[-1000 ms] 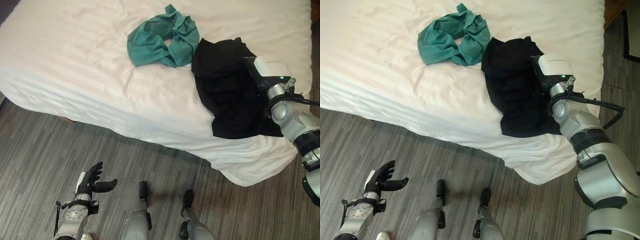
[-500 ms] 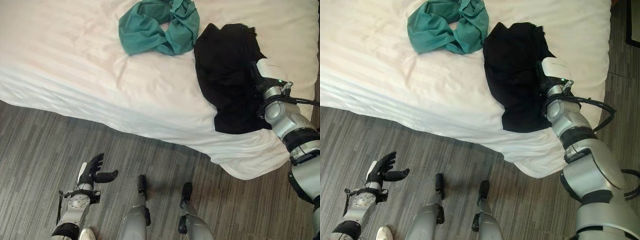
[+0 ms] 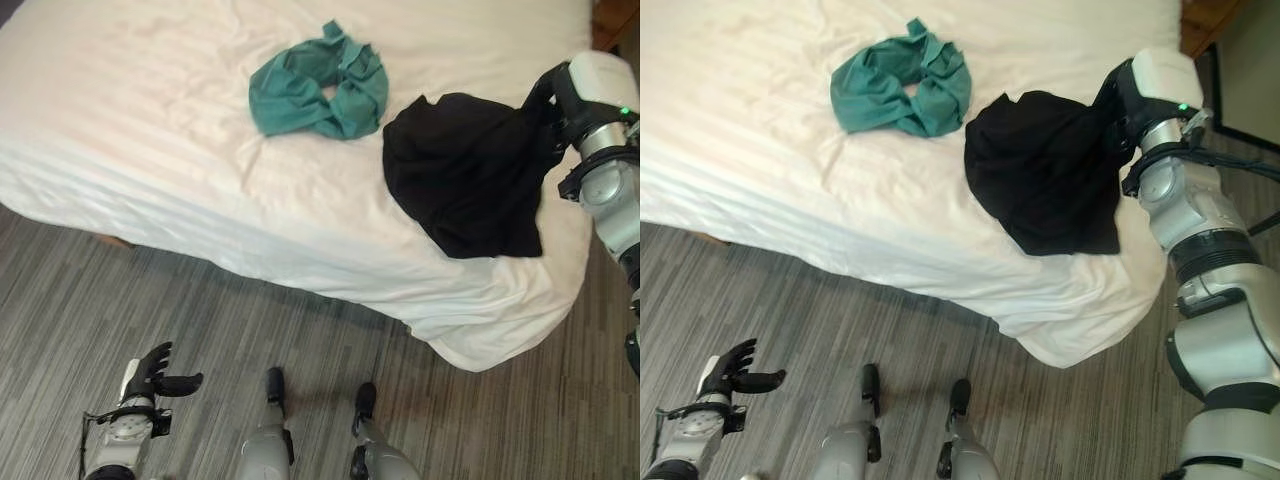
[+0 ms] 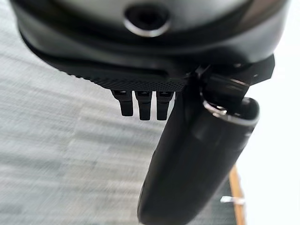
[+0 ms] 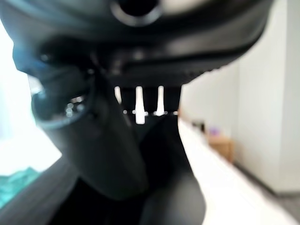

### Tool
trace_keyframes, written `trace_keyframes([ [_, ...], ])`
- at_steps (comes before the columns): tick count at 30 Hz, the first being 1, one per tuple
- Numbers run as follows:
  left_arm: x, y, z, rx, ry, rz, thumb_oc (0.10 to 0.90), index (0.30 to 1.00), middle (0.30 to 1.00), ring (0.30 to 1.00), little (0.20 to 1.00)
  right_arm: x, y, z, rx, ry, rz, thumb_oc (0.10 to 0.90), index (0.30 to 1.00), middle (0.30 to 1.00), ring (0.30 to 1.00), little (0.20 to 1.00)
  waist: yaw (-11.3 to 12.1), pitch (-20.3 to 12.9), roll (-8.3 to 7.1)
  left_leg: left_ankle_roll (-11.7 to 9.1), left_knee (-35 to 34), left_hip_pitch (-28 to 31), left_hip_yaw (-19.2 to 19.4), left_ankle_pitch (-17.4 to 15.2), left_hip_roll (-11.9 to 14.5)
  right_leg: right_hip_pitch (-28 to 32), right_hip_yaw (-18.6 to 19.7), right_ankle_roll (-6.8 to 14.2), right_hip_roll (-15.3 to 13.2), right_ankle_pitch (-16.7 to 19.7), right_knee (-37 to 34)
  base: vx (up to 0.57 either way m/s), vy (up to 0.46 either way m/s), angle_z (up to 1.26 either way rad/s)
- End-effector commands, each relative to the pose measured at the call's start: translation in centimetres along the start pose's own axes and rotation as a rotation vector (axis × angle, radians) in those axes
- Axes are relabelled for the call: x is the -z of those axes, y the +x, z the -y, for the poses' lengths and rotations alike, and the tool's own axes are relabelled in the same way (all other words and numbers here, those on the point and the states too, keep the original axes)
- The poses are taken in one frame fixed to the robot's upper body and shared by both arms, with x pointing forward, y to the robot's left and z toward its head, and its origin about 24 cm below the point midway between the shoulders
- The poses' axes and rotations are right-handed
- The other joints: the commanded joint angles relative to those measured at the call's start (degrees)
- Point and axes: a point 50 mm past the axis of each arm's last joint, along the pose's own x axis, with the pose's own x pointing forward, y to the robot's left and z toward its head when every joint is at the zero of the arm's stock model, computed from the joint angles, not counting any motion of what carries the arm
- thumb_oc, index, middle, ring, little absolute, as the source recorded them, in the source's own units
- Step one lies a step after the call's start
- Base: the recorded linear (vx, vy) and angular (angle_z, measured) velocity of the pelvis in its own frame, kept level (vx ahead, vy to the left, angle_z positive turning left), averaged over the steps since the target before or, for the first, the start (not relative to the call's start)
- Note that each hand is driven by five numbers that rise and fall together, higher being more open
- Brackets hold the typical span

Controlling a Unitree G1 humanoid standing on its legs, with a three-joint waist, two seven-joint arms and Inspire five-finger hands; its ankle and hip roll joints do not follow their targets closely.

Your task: Pick up bed clothes into laundry basket.

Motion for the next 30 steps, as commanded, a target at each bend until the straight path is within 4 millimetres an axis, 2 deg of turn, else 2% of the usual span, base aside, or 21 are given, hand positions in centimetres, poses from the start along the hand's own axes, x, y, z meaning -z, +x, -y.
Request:
trace_keyframes([
  [1, -4.0, 0.4, -7.5, -0.232, 0.052, 0.144, 0.8, 0.9, 0.9, 0.9, 0.9, 3.2, -0.9, 8.0, 0.318, 0.015, -0.078, 0.4, 0.3, 0.3, 0.3, 0.3, -2.3, -3.9, -0.99, -4.3, 0.1, -1.6, 0.8, -1.4, 1.7, 8.2, -1.3, 4.0, -3.9, -8.9, 0.3, 0.0, -0.037, 0.01],
  [2, -5.7, -0.1, -10.1, -0.305, 0.077, 0.207, 0.8, 0.9, 0.9, 0.9, 0.9, 4.9, -2.6, 8.1, 0.314, -0.019, -0.096, 0.4, 0.3, 0.3, 0.3, 0.3, -3.9, -5.0, 0.11, -4.1, 0.1, 0.1, 1.1, -1.8, 1.6, 9.4, -1.2, 4.1, -3.9, -9.0, 0.3, 0.01, -0.038, -0.05],
  [5, -8.9, -1.3, -14.2, -0.407, 0.161, 0.311, 0.8, 0.9, 0.9, 0.9, 0.9, 8.8, -6.2, 6.5, 0.26, -0.035, -0.193, 0.4, 0.3, 0.3, 0.3, 0.3, -5.9, -6.8, 0.76, -4.0, 0.1, 2.2, 1.8, -2.2, 1.6, 10.9, -1.4, 4.2, -3.9, -8.9, 0.3, 0.02, -0.049, 0.0],
  [7, -12.0, -2.5, -17.0, -0.495, 0.243, 0.388, 0.8, 0.9, 0.9, 0.9, 0.9, 11.7, -9.2, 5.4, 0.219, -0.037, -0.287, 0.4, 0.3, 0.3, 0.3, 0.3, -7.2, -7.8, 1.12, -3.9, 0.1, 3.5, 2.3, -2.3, 1.6, 11.6, -1.2, 4.2, -3.8, -8.7, 0.3, 0.0, -0.082, 0.01],
  [8, -13.2, -2.8, -17.6, -0.515, 0.281, 0.413, 0.8, 0.9, 0.9, 0.9, 0.9, 13.2, -10.8, 4.5, 0.194, -0.03, -0.348, 0.4, 0.3, 0.3, 0.3, 0.3, -7.4, -8.2, 1.07, -3.8, 0.1, 4.0, 2.5, -2.4, 1.7, 11.8, -1.2, 4.1, -3.7, -8.7, 0.3, -0.02, -0.058, -0.04],
  [9, -13.4, -2.8, -17.5, -0.513, 0.283, 0.417, 0.8, 0.9, 0.9, 0.9, 0.9, 13.3, -11.0, 4.6, 0.195, -0.03, -0.353, 0.4, 0.3, 0.3, 0.3, 0.3, -7.1, -8.2, 1.01, -3.8, 0.1, 3.8, 2.5, -2.2, 1.8, 11.6, -1.1, 4.1, -3.6, -8.5, 0.3, -0.04, -0.099, -0.1],
  [10, -16.4, -3.6, -18.8, -0.589, 0.332, 0.492, 0.8, 0.9, 0.9, 0.9, 0.9, 15.9, -13.6, 3.4, 0.155, -0.037, -0.477, 0.4, 0.3, 0.3, 0.3, 0.3, -8.3, -8.9, 1.37, -3.9, 0.1, 4.9, 3.1, -2.4, 2.1, 12.0, -0.6, 4.1, -3.5, -8.6, 0.3, -0.05, -0.077, -0.09],
  [11, -16.6, -3.5, -18.7, -0.588, 0.333, 0.495, 0.8, 0.9, 0.9, 0.9, 0.9, 16.0, -13.7, 3.5, 0.157, -0.037, -0.48, 0.4, 0.3, 0.3, 0.3, 0.3, -8.1, -8.9, 1.37, -3.8, 0.1, 4.6, 3.1, -2.2, 2.2, 11.8, -0.5, 4.1, -3.4, -8.3, 0.3, -0.06, -0.139, -0.16],
  [12, -18.4, -3.8, -19.5, -0.651, 0.396, 0.508, 0.8, 0.9, 0.9, 0.9, 0.9, 18.6, -16.8, 1.3, 0.071, -0.051, -0.627, 0.4, 0.3, 0.3, 0.3, 0.3, -9.7, -9.5, 1.96, -4.0, 0.1, 5.6, 3.8, -2.2, 2.8, 12.1, 0.0, 4.1, -3.1, -8.6, 0.3, -0.05, -0.102, -0.22],
  [13, -19.2, -3.7, -19.5, -0.674, 0.422, 0.507, 0.8, 0.9, 0.9, 0.9, 0.9, 19.5, -18.2, 0.4, 0.046, -0.049, -0.687, 0.4, 0.3, 0.3, 0.3, 0.3, -10.5, -9.8, 2.3, -4.1, 0.1, 5.7, 4.1, -2.1, 3.0, 12.0, 0.4, 4.0, -2.9, -8.5, 0.3, -0.05, -0.102, -0.25],
  [14, -19.4, -3.6, -19.4, -0.673, 0.423, 0.511, 0.8, 0.9, 0.9, 0.9, 0.9, 19.5, -18.3, 0.5, 0.048, -0.049, -0.69, 0.4, 0.3, 0.3, 0.3, 0.3, -10.2, -9.8, 2.3, -4.0, 0.1, 5.5, 4.1, -1.9, 3.1, 11.8, 0.5, 3.9, -2.8, -8.3, 0.3, -0.06, -0.095, -0.24],
  [15, -21.1, -3.7, -19.7, -0.704, 0.446, 0.526, 0.8, 0.9, 0.9, 0.9, 0.9, 21.0, -21.1, -1.0, -0.021, -0.062, -0.793, 0.4, 0.3, 0.3, 0.3, 0.3, -12.0, -9.9, 3.06, -4.2, 0.1, 6.4, 5.0, -2.0, 3.6, 12.0, 1.4, 3.9, -2.4, -8.6, 0.3, -0.06, -0.09, -0.19],
  [18, -24.1, -4.0, -19.6, -0.733, 0.459, 0.574, 0.8, 0.9, 0.9, 0.9, 0.9, 22.6, -25.2, -2.5, -0.089, -0.053, -0.937, 0.4, 0.3, 0.3, 0.3, 0.3, -13.9, -9.9, 4.37, -4.5, 0.1, 7.4, 6.4, -1.7, 4.5, 12.0, 2.7, 3.4, -1.6, -8.7, 0.3, -0.05, -0.098, -0.35],
  [19, -24.3, -3.9, -19.5, -0.735, 0.472, 0.57, 0.8, 0.9, 0.9, 0.9, 0.9, 23.0, -26.7, -3.1, -0.11, -0.04, -0.983, 0.4, 0.3, 0.3, 0.3, 0.3, -14.2, -9.8, 4.67, -4.5, 0.1, 7.8, 6.7, -1.6, 4.8, 12.0, 3.0, 3.3, -1.4, -8.8, 0.3, -0.02, -0.059, -0.42],
  [20, -24.4, -3.9, -19.4, -0.734, 0.473, 0.572, 0.8, 0.9, 0.9, 0.9, 0.9, 23.0, -26.7, -3.1, -0.11, -0.04, -0.985, 0.4, 0.3, 0.3, 0.3, 0.3, -14.1, -9.8, 4.62, -4.6, 0.1, 7.8, 6.8, -1.6, 4.8, 12.1, 3.1, 3.3, -1.4, -8.8, 0.3, -0.01, -0.089, -0.48],
  [21, -24.1, -3.1, -19.1, -0.744, 0.473, 0.528, 0.8, 0.9, 0.9, 0.9, 0.9, 23.6, -29.7, -4.3, -0.116, 0.025, -1.09, 0.4, 0.3, 0.3, 0.3, 0.3, -16.2, -9.4, 5.51, -4.6, 0.1, 8.9, 7.7, -1.5, 5.4, 12.3, 4.7, 2.9, -0.5, -9.0, 0.3, 0.0, -0.055, -0.46],
  [22, -24.3, -3.1, -19.0, -0.743, 0.475, 0.531, 0.8, 0.9, 0.9, 0.9, 0.9, 23.6, -29.8, -4.3, -0.114, 0.025, -1.094, 0.4, 0.3, 0.3, 0.3, 0.3, -15.9, -9.3, 5.43, -4.6, 0.1, 9.0, 7.8, -1.5, 5.4, 12.3, 4.8, 2.9, -0.5, -9.0, 0.3, -0.01, -0.081, -0.5],
  [23, -24.3, -2.4, -18.8, -0.757, 0.498, 0.486, 0.8, 0.9, 0.9, 0.9, 0.9, 23.9, -32.6, -5.3, -0.16, 0.051, -1.177, 0.4, 0.3, 0.3, 0.3, 0.3, -17.5, -8.3, 5.96, -4.3, 0.1, 10.3, 8.2, -1.5, 5.6, 12.0, 6.8, 2.4, 0.5, -9.0, 0.3, -0.02, -0.04, -0.36],
  [25, -24.7, -2.4, -19.0, -0.773, 0.508, 0.468, 0.8, 0.9, 0.9, 0.9, 0.9, 23.9, -33.9, -5.8, -0.19, 0.056, -1.204, 0.4, 0.3, 0.3, 0.3, 0.3, -17.8, -6.1, 5.52, -3.8, 0.1, 11.3, 5.9, -1.2, 4.9, 11.8, 8.8, 1.6, 1.2, -8.5, 0.3, -0.07, -0.074, -0.52],
  [27, -25.3, -2.2, -18.9, -0.789, 0.501, 0.456, 0.8, 0.9, 0.9, 0.9, 0.9, 23.8, -35.8, -6.7, -0.228, 0.068, -1.256, 0.4, 0.3, 0.3, 0.3, 0.3, -17.7, -4.3, 4.8, -3.6, 0.8, 8.2, 1.3, -0.4, 4.5, 11.3, 9.7, 1.2, 1.3, -8.2, 0.3, -0.08, -0.072, -0.75],
  [30, -24.6, -1.5, -19.2, -0.797, 0.564, 0.358, 0.8, 0.9, 0.9, 0.9, 0.9, 23.7, -39.2, -7.4, -0.326, 0.041, -1.348, 0.4, 0.3, 0.3, 0.3, 0.3, -18.3, -3.6, 4.29, -3.8, 0.1, 3.3, -2.5, 0.8, 5.3, 11.9, 10.9, 1.2, 1.3, -8.5, 0.3, 0.07, -0.006, -0.2],
])
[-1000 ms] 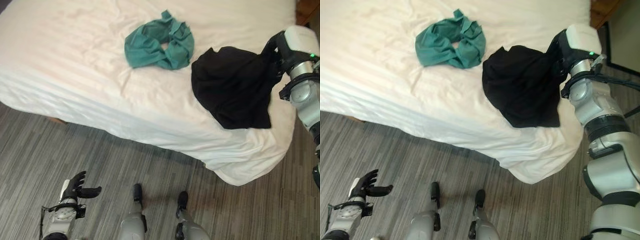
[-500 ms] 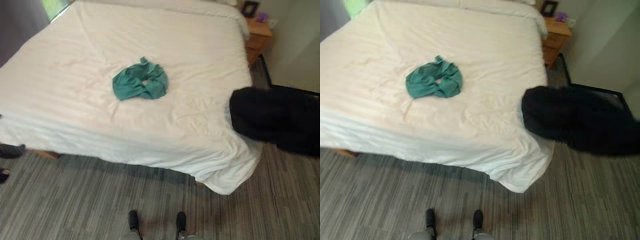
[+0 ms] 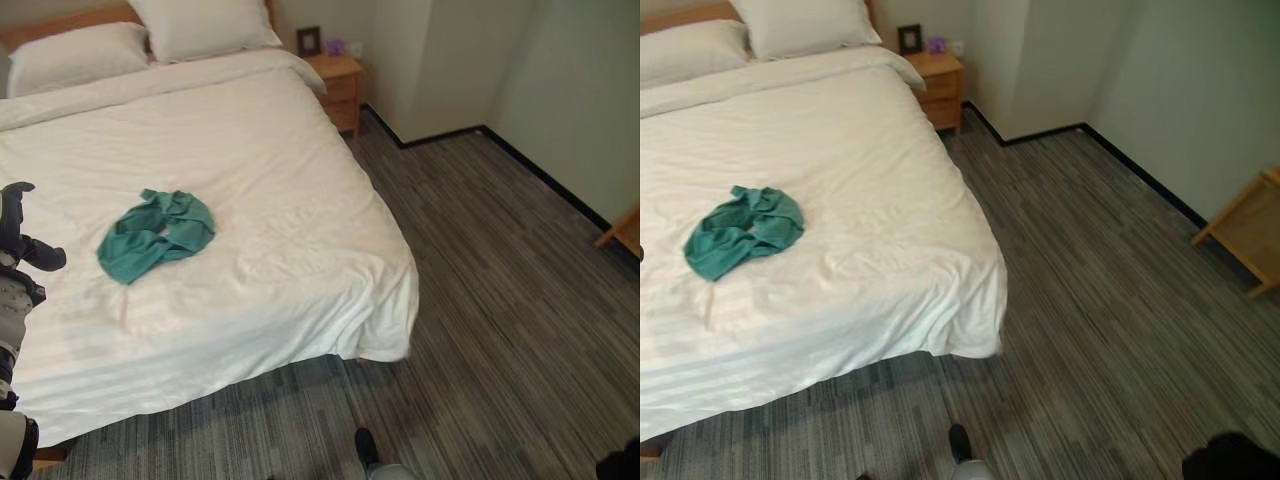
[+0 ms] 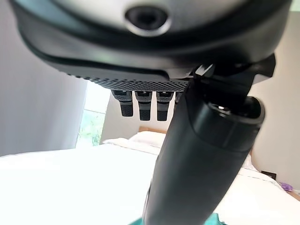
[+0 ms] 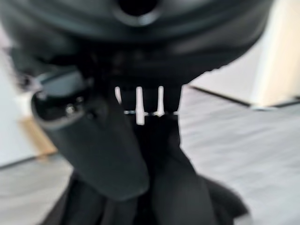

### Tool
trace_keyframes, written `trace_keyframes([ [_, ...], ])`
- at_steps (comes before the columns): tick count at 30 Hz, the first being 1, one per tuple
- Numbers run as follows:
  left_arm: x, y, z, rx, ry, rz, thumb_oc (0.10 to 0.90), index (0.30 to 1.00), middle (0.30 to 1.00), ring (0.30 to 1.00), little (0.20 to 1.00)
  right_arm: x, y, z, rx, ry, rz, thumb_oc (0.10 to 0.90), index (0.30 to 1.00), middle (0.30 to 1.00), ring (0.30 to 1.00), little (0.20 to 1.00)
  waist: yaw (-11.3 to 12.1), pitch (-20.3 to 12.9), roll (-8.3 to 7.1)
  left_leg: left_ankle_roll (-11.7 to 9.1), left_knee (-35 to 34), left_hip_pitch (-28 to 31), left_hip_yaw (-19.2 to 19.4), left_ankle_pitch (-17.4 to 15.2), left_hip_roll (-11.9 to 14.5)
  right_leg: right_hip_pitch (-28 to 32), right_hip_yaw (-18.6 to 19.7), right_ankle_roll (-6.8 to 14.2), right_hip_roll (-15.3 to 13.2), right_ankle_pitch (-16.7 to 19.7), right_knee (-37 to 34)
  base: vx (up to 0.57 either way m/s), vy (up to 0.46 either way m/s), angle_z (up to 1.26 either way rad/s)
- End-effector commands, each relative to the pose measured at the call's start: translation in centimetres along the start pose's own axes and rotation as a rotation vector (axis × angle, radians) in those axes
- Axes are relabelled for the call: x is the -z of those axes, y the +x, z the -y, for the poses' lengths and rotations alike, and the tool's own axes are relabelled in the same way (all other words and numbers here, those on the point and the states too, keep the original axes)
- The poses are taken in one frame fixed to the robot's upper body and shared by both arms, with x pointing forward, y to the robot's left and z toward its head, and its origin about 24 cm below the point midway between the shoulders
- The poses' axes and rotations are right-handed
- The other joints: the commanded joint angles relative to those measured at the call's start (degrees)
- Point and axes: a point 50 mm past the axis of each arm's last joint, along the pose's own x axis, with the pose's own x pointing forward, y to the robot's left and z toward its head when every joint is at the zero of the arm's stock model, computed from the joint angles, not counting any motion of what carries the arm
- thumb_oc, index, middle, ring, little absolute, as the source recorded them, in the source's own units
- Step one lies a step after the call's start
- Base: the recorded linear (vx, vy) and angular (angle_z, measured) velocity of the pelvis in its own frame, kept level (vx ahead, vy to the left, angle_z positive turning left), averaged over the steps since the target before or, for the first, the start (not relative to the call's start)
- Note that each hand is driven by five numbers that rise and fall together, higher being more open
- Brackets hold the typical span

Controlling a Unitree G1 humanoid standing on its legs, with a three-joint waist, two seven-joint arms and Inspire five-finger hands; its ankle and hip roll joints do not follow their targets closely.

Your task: Pick up bed clothes into laundry basket.

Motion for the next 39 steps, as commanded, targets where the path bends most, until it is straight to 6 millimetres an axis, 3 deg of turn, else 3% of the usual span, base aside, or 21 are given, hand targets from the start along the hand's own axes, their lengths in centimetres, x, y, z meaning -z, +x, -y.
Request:
trace_keyframes([
  [1, 0.1, 1.4, -6.6, -0.259, 0.025, -0.08, 0.8, 0.9, 0.9, 0.9, 0.9, -2.1, 0.4, 1.5, 0.055, -0.008, 0.097, 0.4, 0.3, 0.3, 0.3, 0.3, 0.5, 2.6, -2.22, -0.7, -0.4, -11.9, -9.7, 6.3, 4.7, 6.2, 0.5, 3.3, -0.5, -7.4, 0.7, 0.07, 0.015, -0.15],
  [4, -0.1, 1.6, -6.6, -0.258, 0.078, -0.109, 0.8, 0.9, 0.9, 0.9, 0.9, -0.7, 0.2, 0.3, 0.014, -0.024, 0.045, 0.4, 0.3, 0.3, 0.3, 0.3, 0.0, 3.2, -2.44, -1.0, -0.4, -13.8, -9.4, 6.4, 5.5, 6.2, 2.1, 3.5, -0.1, -7.7, 0.7, 0.06, 0.057, -0.21],
  [7, 0.5, 1.5, -6.2, -0.249, 0.112, -0.141, 0.8, 0.9, 0.9, 0.9, 0.9, 0.2, -0.3, -1.8, -0.062, -0.065, 0.012, 0.4, 0.3, 0.3, 0.3, 0.3, -0.1, 3.0, -0.56, -1.6, -0.4, -13.6, -8.2, 7.1, 6.0, 6.0, 4.2, 4.4, 0.1, -8.3, 0.7, 0.1, 0.17, -0.3],
  [8, 0.5, 1.5, -6.2, -0.249, 0.112, -0.141, 0.8, 0.9, 0.9, 0.9, 0.9, 0.2, -0.3, -1.8, -0.062, -0.065, 0.012, 0.4, 0.3, 0.3, 0.3, 0.3, -0.1, 3.0, -0.56, -1.6, -0.4, -13.6, -8.2, 7.1, 6.0, 6.0, 4.2, 4.4, 0.1, -8.3, 0.7, 0.14, 0.25, -0.49],
  [9, 0.2, 1.6, -6.0, -0.232, 0.114, -0.145, 0.8, 0.9, 0.9, 0.9, 0.9, 0.1, -0.5, -3.0, -0.107, -0.078, 0.007, 0.4, 0.3, 0.3, 0.3, 0.3, -0.4, 2.8, -0.16, -1.5, -0.4, -13.3, -5.8, 6.6, 5.9, 5.2, 4.9, 4.9, -0.9, -8.7, 0.7, 0.13, 0.251, -0.5],
  [14, -1.4, 2.1, -7.1, -0.276, 0.054, -0.117, 0.8, 0.9, 0.9, 0.9, 0.9, -1.2, -1.7, -7.5, -0.228, -0.116, 0.049, 0.4, 0.3, 0.3, 0.3, 0.3, -0.1, 3.9, -0.19, -0.3, -0.4, -12.9, -2.3, 5.2, 3.8, 1.6, 4.9, 7.2, -5.4, -7.1, 0.7, 0.12, 0.251, -0.47],
  [17, -1.8, 2.2, -7.6, -0.292, 0.044, -0.109, 0.8, 0.9, 0.9, 0.9, 0.9, -1.4, -2.0, -8.3, -0.248, -0.112, 0.056, 0.4, 0.3, 0.3, 0.3, 0.3, -0.1, 4.4, -0.46, 0.0, -0.4, -12.8, -2.0, 4.8, 3.3, 1.1, 4.6, 7.6, -6.2, -6.8, 0.7, 0.06, 0.149, -0.22],
  [19, -3.7, 2.6, -9.5, -0.356, 0.052, -0.06, 0.8, 0.9, 0.9, 0.9, 0.9, -2.5, -2.8, -10.5, -0.299, -0.101, 0.088, 0.4, 0.3, 0.3, 0.3, 0.3, 0.0, 5.0, -0.93, 0.6, -0.4, -13.6, -0.9, 4.0, 2.3, -1.4, 3.7, 8.7, -8.0, -4.7, 0.7, 0.08, 0.201, -0.14],
  [22, -4.6, 2.7, -10.7, -0.385, 0.062, -0.037, 0.8, 0.9, 0.9, 0.9, 0.9, -2.7, -3.4, -11.7, -0.33, -0.092, 0.092, 0.4, 0.3, 0.3, 0.3, 0.3, 0.3, 5.4, -1.48, 0.8, -0.4, -14.3, -0.5, 3.6, 1.8, -2.6, 2.3, 9.2, -8.9, -3.5, 0.7, 0.06, 0.125, 0.0],
  [28, -4.5, 2.7, -11.3, -0.391, 0.087, -0.065, 0.8, 0.9, 0.9, 0.9, 0.9, -2.7, -3.9, -12.8, -0.367, -0.079, 0.093, 0.4, 0.3, 0.3, 0.3, 0.3, 0.4, 6.0, -2.52, 1.0, -0.4, -15.6, -0.2, 3.2, 1.4, -4.1, 0.8, 9.9, -9.8, -1.9, 0.7, 0.05, 0.087, -0.04],
  [31, -4.8, 2.8, -12.0, -0.396, 0.108, -0.059, 0.8, 0.9, 0.9, 0.9, 0.9, -3.9, -2.5, -10.4, -0.313, -0.04, 0.082, 0.4, 0.3, 0.3, 0.3, 0.3, 0.7, 6.5, -3.46, 1.1, -0.4, -16.9, -0.7, 3.2, 0.9, -5.4, -0.1, 10.2, -10.2, -0.7, 0.7, 0.04, 0.051, -0.02],
  [39, -4.4, 2.6, -13.1, -0.421, 0.132, -0.073, 0.8, 0.9, 0.9, 0.9, 0.9, -5.3, -2.2, -9.9, -0.308, -0.01, 0.11, 0.4, 0.3, 0.3, 0.3, 0.3, 0.7, 7.1, -4.5, 1.4, -0.4, -19.9, -1.3, 3.1, 0.4, -8.2, -0.9, 11.1, -10.7, 1.1, 0.7, 0.03, 0.068, 0.03],
])
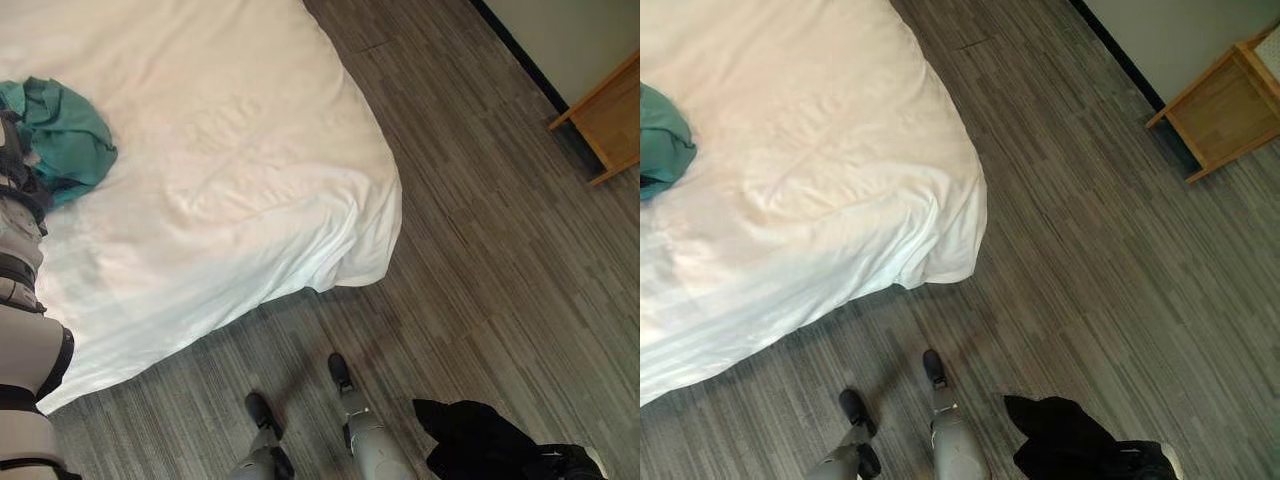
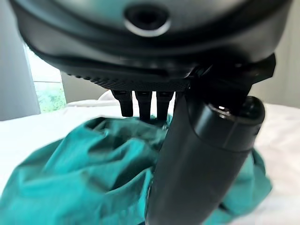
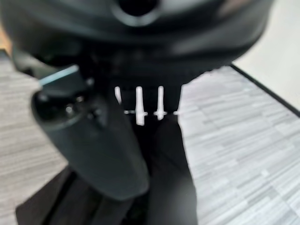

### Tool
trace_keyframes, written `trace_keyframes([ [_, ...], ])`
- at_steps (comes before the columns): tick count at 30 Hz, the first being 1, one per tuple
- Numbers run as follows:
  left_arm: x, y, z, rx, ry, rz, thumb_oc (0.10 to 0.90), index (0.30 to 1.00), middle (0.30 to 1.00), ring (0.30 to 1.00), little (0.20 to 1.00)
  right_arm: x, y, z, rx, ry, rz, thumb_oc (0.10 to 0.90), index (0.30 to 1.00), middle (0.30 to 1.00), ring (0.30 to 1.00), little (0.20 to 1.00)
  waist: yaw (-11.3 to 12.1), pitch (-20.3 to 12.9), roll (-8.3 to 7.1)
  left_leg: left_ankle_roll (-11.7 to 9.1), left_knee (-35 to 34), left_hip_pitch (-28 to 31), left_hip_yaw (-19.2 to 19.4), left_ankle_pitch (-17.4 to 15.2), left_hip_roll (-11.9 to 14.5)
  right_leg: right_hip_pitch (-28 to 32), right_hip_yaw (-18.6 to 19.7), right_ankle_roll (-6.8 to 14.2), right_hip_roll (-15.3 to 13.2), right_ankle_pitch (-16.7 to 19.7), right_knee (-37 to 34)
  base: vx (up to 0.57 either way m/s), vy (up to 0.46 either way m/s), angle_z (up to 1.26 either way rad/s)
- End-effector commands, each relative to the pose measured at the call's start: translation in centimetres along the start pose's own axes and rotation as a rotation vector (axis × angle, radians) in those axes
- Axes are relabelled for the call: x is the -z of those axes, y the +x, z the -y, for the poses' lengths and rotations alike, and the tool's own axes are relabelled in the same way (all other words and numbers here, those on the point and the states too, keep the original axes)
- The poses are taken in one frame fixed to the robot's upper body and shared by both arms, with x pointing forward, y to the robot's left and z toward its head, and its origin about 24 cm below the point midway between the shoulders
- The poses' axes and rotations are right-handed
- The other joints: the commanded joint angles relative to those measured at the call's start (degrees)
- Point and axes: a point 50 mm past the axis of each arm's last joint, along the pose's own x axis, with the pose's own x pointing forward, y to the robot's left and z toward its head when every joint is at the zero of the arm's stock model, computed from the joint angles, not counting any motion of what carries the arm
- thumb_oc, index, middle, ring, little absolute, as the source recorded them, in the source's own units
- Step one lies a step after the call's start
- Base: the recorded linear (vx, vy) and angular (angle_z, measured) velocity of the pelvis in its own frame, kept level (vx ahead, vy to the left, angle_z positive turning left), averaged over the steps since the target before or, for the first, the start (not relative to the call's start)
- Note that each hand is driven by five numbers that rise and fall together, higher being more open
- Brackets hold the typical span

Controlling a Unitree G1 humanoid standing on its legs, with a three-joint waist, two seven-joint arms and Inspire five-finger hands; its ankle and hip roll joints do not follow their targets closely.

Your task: Pick up bed clothes into laundry basket.

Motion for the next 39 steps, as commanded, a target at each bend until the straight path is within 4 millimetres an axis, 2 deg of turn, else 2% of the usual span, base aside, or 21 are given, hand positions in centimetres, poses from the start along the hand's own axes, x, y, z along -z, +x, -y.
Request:
trace_keyframes([
  [1, 2.2, 1.1, -8.3, -0.288, -0.022, -0.08, 0.8, 0.9, 0.9, 0.9, 0.9, 0.5, 0.1, 6.0, 0.157, -0.038, -0.035, 0.4, 0.3, 0.3, 0.3, 0.3, 0.1, 1.7, 2.96, -3.6, 0.1, -6.6, -5.3, 2.8, 5.3, 6.2, -6.4, 7.7, -8.3, -2.1, 0.3, 0.03, 0.081, -0.05],
  [8, 2.0, 1.1, -8.5, -0.305, -0.023, -0.078, 0.8, 0.9, 0.9, 0.9, 0.9, 0.3, 0.1, 5.5, 0.14, -0.029, -0.029, 0.4, 0.3, 0.3, 0.3, 0.3, 0.6, 2.0, 2.42, -3.4, 0.1, -7.1, -6.1, 2.6, 4.9, 6.1, -7.4, 7.8, -8.7, -1.6, 0.3, 0.02, 0.029, -0.02],
  [11, 2.7, 1.0, -8.1, -0.288, 0.006, -0.099, 0.8, 0.9, 0.9, 0.9, 0.9, 0.2, 0.1, 5.5, 0.133, -0.031, -0.023, 0.4, 0.3, 0.3, 0.3, 0.3, 0.8, 2.1, 2.24, -3.3, 0.1, -7.4, -6.4, 2.5, 4.7, 6.0, -7.9, 7.8, -8.9, -1.6, 0.3, 0.03, 0.038, 0.06],
  [12, 3.1, 0.9, -7.9, -0.274, 0.016, -0.11, 0.568, 0.552, 0.552, 0.552, 0.552, 0.1, 0.2, 5.5, 0.132, -0.033, -0.02, 0.4, 0.3, 0.3, 0.3, 0.3, 1.0, 2.2, 2.26, -3.3, 0.1, -7.5, -6.6, 2.5, 4.6, 6.0, -7.9, 7.8, -8.9, -1.6, 0.3, 0.0, 0.0, 0.0],
  [13, 3.1, 0.9, -7.8, -0.274, 0.016, -0.11, 0.4, 0.3, 0.3, 0.3, 0.3, 0.1, 0.2, 5.6, 0.132, -0.033, -0.02, 0.4, 0.3, 0.3, 0.3, 0.3, 0.9, 2.2, 2.29, -3.3, 0.1, -7.6, -6.6, 2.5, 4.6, 5.9, -8.0, 7.8, -8.9, -1.6, 0.3, 0.0, 0.0, 0.0],
  [15, 3.8, 0.8, -7.4, -0.252, 0.03, -0.128, 0.4, 0.3, 0.3, 0.3, 0.3, -0.2, 0.2, 5.8, 0.132, -0.037, -0.016, 0.4, 0.3, 0.3, 0.3, 0.3, 1.0, 2.3, 2.27, -3.3, 0.1, -7.9, -6.9, 2.6, 4.6, 5.7, -8.2, 7.8, -8.9, -1.5, 0.3, 0.0, 0.0, 0.0],
  [16, 2.1, 1.1, -7.6, -0.252, 0.031, -0.098, 0.4, 0.3, 0.3, 0.3, 0.3, -3.8, 0.6, 3.2, 0.096, -0.091, 0.065, 0.4, 0.3, 0.3, 0.3, 0.3, 2.1, 2.4, 2.61, -3.2, 0.1, -8.3, -7.4, 2.6, 4.4, 5.7, -8.6, 7.8, -8.9, -1.8, 0.3, 0.0, -0.027, -0.05],
  [17, 0.5, 1.2, -7.2, -0.254, 0.009, -0.068, 0.4, 0.3, 0.3, 0.3, 0.3, -4.2, 0.3, -0.1, 0.035, -0.179, 0.142, 0.4, 0.3, 0.3, 0.3, 0.3, 3.0, 2.6, 2.65, -3.1, 0.1, -8.8, -8.1, 2.9, 4.2, 5.7, -8.9, 7.7, -8.9, -2.0, 0.3, 0.0, -0.027, -0.04],
  [21, 1.5, 1.2, -7.2, -0.236, -0.001, -0.108, 0.4, 0.3, 0.3, 0.3, 0.3, -2.3, 0.1, 0.0, 0.024, -0.165, 0.125, 0.4, 0.3, 0.3, 0.3, 0.3, 2.6, 2.6, 2.36, -3.1, 0.1, -8.9, -8.4, 2.9, 4.3, 5.6, -9.1, 7.7, -8.8, -2.4, 0.3, 0.0, 0.005, -0.04],
  [22, 2.7, 1.0, -7.3, -0.22, 0.003, -0.14, 0.4, 0.3, 0.3, 0.3, 0.3, -1.9, 0.0, 0.5, 0.034, -0.17, 0.12, 0.4, 0.3, 0.3, 0.3, 0.3, 2.4, 2.4, 2.2, -3.2, 0.1, -8.9, -8.5, 2.9, 4.4, 5.7, -9.1, 7.7, -8.8, -2.4, 0.3, 0.0, 0.007, -0.05],
  [25, 2.2, 1.1, -7.5, -0.228, -0.045, -0.122, 0.4, 0.3, 0.3, 0.3, 0.3, -1.9, 0.0, 1.4, 0.049, -0.16, 0.126, 0.4, 0.3, 0.3, 0.3, 0.3, 2.2, 1.7, 2.26, -3.2, 0.1, -8.5, -8.7, 2.8, 4.4, 6.1, -9.2, 7.8, -8.8, -2.8, 0.3, 0.0, 0.0, 0.0],
  [29, -4.0, 1.3, -9.6, -0.347, -0.21, 0.095, 0.4, 0.3, 0.3, 0.3, 0.3, -2.2, 0.0, 1.3, 0.051, -0.174, 0.145, 0.4, 0.3, 0.3, 0.3, 0.3, 2.4, 0.4, 2.73, -3.1, 0.1, -6.7, -9.2, 2.2, 4.0, 8.2, -9.7, 7.9, -9.1, -3.7, 0.3, 0.0, -0.003, 0.01],
  [30, -4.0, 1.3, -9.5, -0.346, -0.21, 0.095, 0.4, 0.3, 0.3, 0.3, 0.3, -2.2, 0.0, 1.3, 0.052, -0.174, 0.145, 0.4, 0.3, 0.3, 0.3, 0.3, 2.4, 0.4, 2.73, -3.1, 0.1, -6.6, -9.2, 2.2, 4.0, 8.3, -9.8, 7.9, -9.1, -3.7, 0.3, 0.02, -0.009, 0.04],
  [31, -6.1, 1.0, -9.9, -0.386, -0.26, 0.165, 0.4, 0.3, 0.3, 0.3, 0.3, -2.3, -0.1, 0.7, 0.044, -0.192, 0.159, 0.4, 0.3, 0.3, 0.3, 0.3, 2.6, -0.1, 2.93, -3.0, 0.1, -6.1, -9.4, 2.1, 3.8, 8.8, -9.9, 7.8, -9.2, -4.0, 0.3, 0.05, -0.007, 0.05],
  [32, -9.7, 0.2, -10.6, -0.447, -0.353, 0.282, 0.4, 0.3, 0.3, 0.3, 0.3, -2.4, -0.3, 0.1, 0.036, -0.207, 0.177, 0.4, 0.3, 0.3, 0.3, 0.3, 2.8, -0.9, 3.02, -2.8, 0.1, -4.4, -9.5, 1.5, 3.3, 10.7, -10.5, 7.8, -9.6, -4.9, 0.3, 0.06, -0.008, 0.08],
  [33, -11.5, -0.4, -11.0, -0.474, -0.388, 0.348, 0.4, 0.3, 0.3, 0.3, 0.3, -2.4, -0.3, -0.1, 0.031, -0.213, 0.182, 0.4, 0.3, 0.3, 0.3, 0.3, 2.8, -1.5, 3.12, -2.7, 0.1, -3.6, -9.6, 1.2, 3.0, 11.6, -10.8, 7.8, -9.7, -4.9, 0.3, 0.04, -0.007, 0.08],
  [34, -11.5, -0.4, -11.0, -0.474, -0.388, 0.348, 0.4, 0.3, 0.3, 0.3, 0.3, -2.4, -0.3, -0.1, 0.032, -0.213, 0.182, 0.4, 0.3, 0.3, 0.3, 0.3, 2.9, -1.5, 3.18, -2.7, 0.1, -3.7, -9.6, 1.3, 3.1, 11.4, -10.7, 7.8, -9.6, -4.8, 0.3, 0.02, 0.001, 0.06],
  [36, -16.7, -3.3, -12.4, -0.545, -0.521, 0.563, 0.4, 0.3, 0.3, 0.3, 0.3, -2.9, -0.4, -0.8, 0.019, -0.226, 0.202, 0.4, 0.3, 0.3, 0.3, 0.3, 2.9, -3.2, 3.53, -2.3, 0.1, -0.8, -9.4, 0.3, 2.2, 14.3, -11.3, 7.7, -10.2, -5.0, 0.3, 0.05, 0.017, 0.34],
  [37, -16.7, -3.3, -12.4, -0.545, -0.521, 0.562, 0.4, 0.3, 0.3, 0.3, 0.3, -2.9, -0.4, -0.8, 0.02, -0.226, 0.203, 0.4, 0.3, 0.3, 0.3, 0.3, 3.0, -3.2, 3.6, -2.3, 0.1, -0.9, -9.4, 0.4, 2.3, 14.1, -11.2, 7.7, -10.2, -4.8, 0.3, 0.06, 0.025, 0.5],
  [38, -18.9, -5.2, -12.8, -0.571, -0.605, 0.671, 0.4, 0.3, 0.3, 0.3, 0.3, -2.9, -0.5, -1.3, 0.008, -0.234, 0.197, 0.4, 0.3, 0.3, 0.3, 0.3, 2.8, -4.1, 3.75, -2.0, 0.1, 1.2, -8.7, -0.3, 1.7, 15.5, -11.7, 7.7, -10.4, -4.5, 0.3, 0.03, 0.017, 0.25],
  [39, -19.6, -6.0, -12.8, -0.579, -0.63, 0.714, 0.4, 0.3, 0.3, 0.3, 0.3, -2.8, -0.5, -1.6, 0.001, -0.242, 0.189, 0.4, 0.3, 0.3, 0.3, 0.3, 2.7, -4.6, 3.84, -1.9, 0.1, 2.2, -8.2, -0.6, 1.5, 16.1, -12.0, 7.7, -10.6, -3.9, 0.3, 0.05, 0.021, 0.16],
])
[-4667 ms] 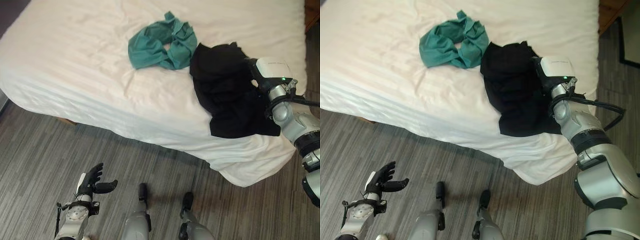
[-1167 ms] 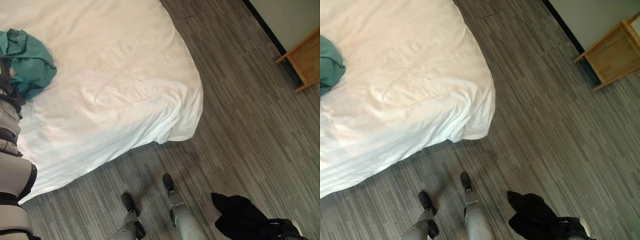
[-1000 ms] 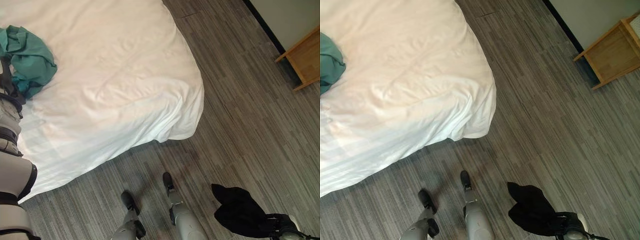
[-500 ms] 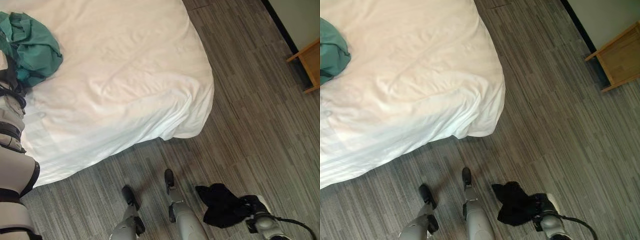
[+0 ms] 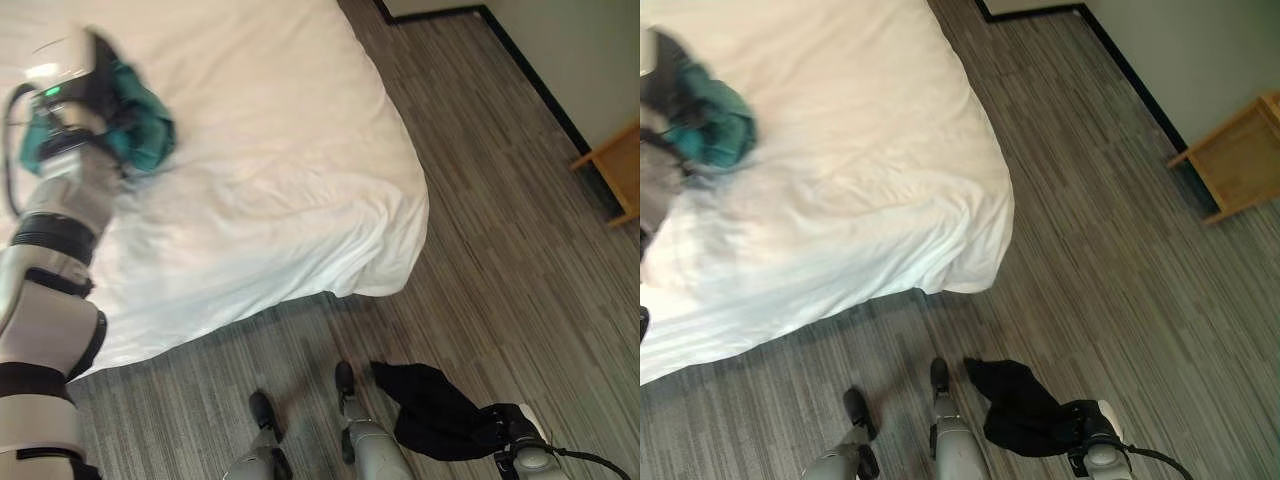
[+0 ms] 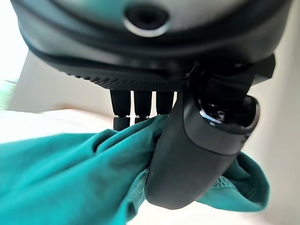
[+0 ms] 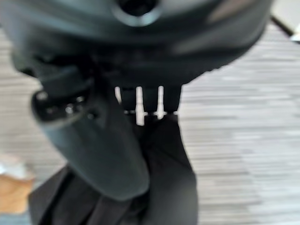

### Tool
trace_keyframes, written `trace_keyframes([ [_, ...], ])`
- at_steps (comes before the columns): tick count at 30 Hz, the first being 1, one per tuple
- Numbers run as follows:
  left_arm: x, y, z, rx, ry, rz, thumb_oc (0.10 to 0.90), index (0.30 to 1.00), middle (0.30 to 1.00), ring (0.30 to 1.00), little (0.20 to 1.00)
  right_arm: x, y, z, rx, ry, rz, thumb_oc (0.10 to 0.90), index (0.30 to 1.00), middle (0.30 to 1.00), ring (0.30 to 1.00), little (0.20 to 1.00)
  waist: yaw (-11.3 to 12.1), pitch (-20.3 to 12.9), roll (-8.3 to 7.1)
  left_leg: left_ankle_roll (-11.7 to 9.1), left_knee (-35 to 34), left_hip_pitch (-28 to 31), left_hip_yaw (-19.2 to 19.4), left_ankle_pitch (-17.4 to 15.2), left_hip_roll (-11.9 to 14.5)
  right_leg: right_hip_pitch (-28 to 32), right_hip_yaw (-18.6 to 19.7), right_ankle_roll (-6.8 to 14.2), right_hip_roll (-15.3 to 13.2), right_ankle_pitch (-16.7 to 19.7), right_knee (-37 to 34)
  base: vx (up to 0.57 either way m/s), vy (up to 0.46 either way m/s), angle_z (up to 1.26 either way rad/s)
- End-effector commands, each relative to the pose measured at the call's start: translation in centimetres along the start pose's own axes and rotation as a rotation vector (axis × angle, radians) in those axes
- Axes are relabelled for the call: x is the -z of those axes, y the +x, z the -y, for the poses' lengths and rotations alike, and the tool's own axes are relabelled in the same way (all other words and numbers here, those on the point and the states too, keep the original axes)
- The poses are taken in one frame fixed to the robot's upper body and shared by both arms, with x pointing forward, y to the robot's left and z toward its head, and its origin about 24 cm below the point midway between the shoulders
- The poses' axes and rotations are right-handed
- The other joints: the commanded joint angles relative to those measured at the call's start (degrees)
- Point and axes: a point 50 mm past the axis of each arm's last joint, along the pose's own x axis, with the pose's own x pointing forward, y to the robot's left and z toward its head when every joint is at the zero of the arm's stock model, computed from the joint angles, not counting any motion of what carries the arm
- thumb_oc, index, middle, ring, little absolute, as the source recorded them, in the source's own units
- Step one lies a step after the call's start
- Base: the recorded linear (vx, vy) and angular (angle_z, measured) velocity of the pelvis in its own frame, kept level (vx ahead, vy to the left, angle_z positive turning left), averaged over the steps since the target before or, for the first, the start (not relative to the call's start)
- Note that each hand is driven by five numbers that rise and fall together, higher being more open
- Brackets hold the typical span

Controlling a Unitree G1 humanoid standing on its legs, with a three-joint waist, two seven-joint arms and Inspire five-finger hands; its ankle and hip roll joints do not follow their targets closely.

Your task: Pick up bed clothes into laundry basket.

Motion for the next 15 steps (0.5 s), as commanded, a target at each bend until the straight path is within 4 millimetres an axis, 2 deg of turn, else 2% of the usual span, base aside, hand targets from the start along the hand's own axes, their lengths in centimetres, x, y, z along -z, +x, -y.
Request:
trace_keyframes([
  [1, -4.4, 1.9, -6.3, -0.36, -0.165, 0.155, 0.4, 0.3, 0.3, 0.3, 0.3, 2.2, -0.4, 3.9, 0.127, -0.093, -0.058, 0.4, 0.3, 0.3, 0.3, 0.3, -1.8, -4.6, 3.74, -2.9, 0.1, -3.1, -4.0, -1.3, 3.3, 8.9, -1.8, 7.6, -7.7, -1.5, 0.7, 0.03, 0.02, 0.04],
  [4, -6.5, 0.9, -6.5, -0.39, -0.318, 0.229, 0.4, 0.3, 0.3, 0.3, 0.3, 1.6, -0.3, 3.9, 0.134, -0.103, -0.05, 0.4, 0.3, 0.3, 0.3, 0.3, -1.4, -5.6, 4.07, -3.2, 0.1, -0.2, -1.0, -2.0, 3.6, 9.7, -4.7, 7.8, -8.2, 0.6, 0.7, 0.0, -0.009, -0.13],
  [6, -7.6, -0.2, -6.5, -0.396, -0.428, 0.281, 0.4, 0.3, 0.3, 0.3, 0.3, 0.2, 0.0, 4.3, 0.159, -0.092, -0.01, 0.4, 0.3, 0.3, 0.3, 0.3, -0.8, -6.2, 4.38, -3.7, 0.1, 1.4, 1.3, -2.0, 4.5, 10.0, -8.7, 7.8, -9.0, 3.6, 0.7, -0.04, -0.112, -0.5],
  [7, -8.4, -1.2, -6.3, -0.382, -0.478, 0.331, 0.4, 0.3, 0.3, 0.3, 0.3, -1.4, 0.2, 4.7, 0.182, -0.092, 0.044, 0.4, 0.3, 0.3, 0.3, 0.3, -0.5, -6.7, 4.6, -4.0, 0.1, 3.0, 3.1, -2.1, 5.3, 10.7, -12.1, 7.8, -9.5, 4.6, 1.1, -0.03, -0.102, -0.69],
  [8, -8.3, -1.2, -6.2, -0.381, -0.478, 0.33, 0.4, 0.3, 0.3, 0.3, 0.3, -1.4, 0.2, 4.7, 0.182, -0.093, 0.043, 0.4, 0.3, 0.3, 0.3, 0.3, -0.5, -6.7, 4.65, -4.1, 0.1, 3.1, 3.1, -2.1, 5.3, 10.8, -12.1, 7.8, -9.5, 4.6, 1.1, -0.04, -0.103, -0.93],
  [10, -8.6, -3.0, -5.1, -0.321, -0.53, 0.368, 0.4, 0.3, 0.3, 0.3, 0.3, -3.7, 0.1, 5.6, 0.222, -0.08, 0.139, 0.4, 0.3, 0.3, 0.3, 0.3, -0.3, -6.8, 4.81, -4.1, 0.1, 4.9, 5.3, -1.8, 6.3, 11.5, -15.6, 7.3, -9.9, 3.8, 3.1, -0.04, -0.1, -0.72],
  [11, -8.1, -3.9, -4.4, -0.277, -0.548, 0.364, 0.4, 0.3, 0.3, 0.3, 0.3, -5.1, 0.0, 6.1, 0.244, -0.087, 0.192, 0.4, 0.3, 0.3, 0.3, 0.3, 0.0, -7.0, 5.2, -4.7, 0.1, 6.3, 5.3, -2.8, 6.6, 12.5, -16.8, 7.3, -10.0, 2.3, 4.4, -0.08, -0.174, -0.8],
  [12, -7.4, -6.0, -2.8, -0.185, -0.63, 0.353, 0.4, 0.3, 0.3, 0.3, 0.3, -8.2, -0.4, 7.5, 0.296, -0.097, 0.305, 0.4, 0.3, 0.3, 0.3, 0.3, 0.8, -7.4, 5.05, -4.7, 0.1, 7.5, 7.5, -2.2, 7.3, 13.5, -20.5, 7.0, -10.9, 2.0, 6.1, -0.04, -0.128, -1.03],
  [13, -7.1, -6.2, -2.8, -0.182, -0.634, 0.347, 0.4, 0.3, 0.3, 0.3, 0.3, -8.1, -0.4, 7.6, 0.296, -0.106, 0.303, 0.4, 0.3, 0.3, 0.3, 0.3, 0.8, -7.5, 5.28, -4.8, 0.1, 7.7, 7.7, -2.3, 7.3, 13.5, -20.4, 7.0, -10.9, 1.9, 6.2, -0.17, -0.235, -1.23],
  [14, -5.3, -8.9, -1.0, -0.088, -0.725, 0.281, 0.4, 0.3, 0.3, 0.3, 0.3, -11.4, -1.3, 9.3, 0.357, -0.115, 0.434, 0.4, 0.3, 0.3, 0.3, 0.3, 2.2, -7.7, 5.33, -4.7, 0.1, 8.5, 9.8, -1.7, 7.9, 14.8, -24.5, 6.6, -12.3, 1.4, 8.5, -0.15, -0.184, -1.06],
  [15, -4.2, -10.7, 0.1, -0.046, -0.782, 0.221, 0.4, 0.3, 0.3, 0.3, 0.3, -13.0, -2.0, 10.2, 0.388, -0.115, 0.5, 0.4, 0.3, 0.3, 0.3, 0.3, 2.8, -7.8, 5.41, -4.7, 0.1, 9.0, 10.7, -1.5, 8.1, 15.7, -26.0, 6.3, -12.8, 1.1, 9.4, -0.15, -0.185, -1.1],
])
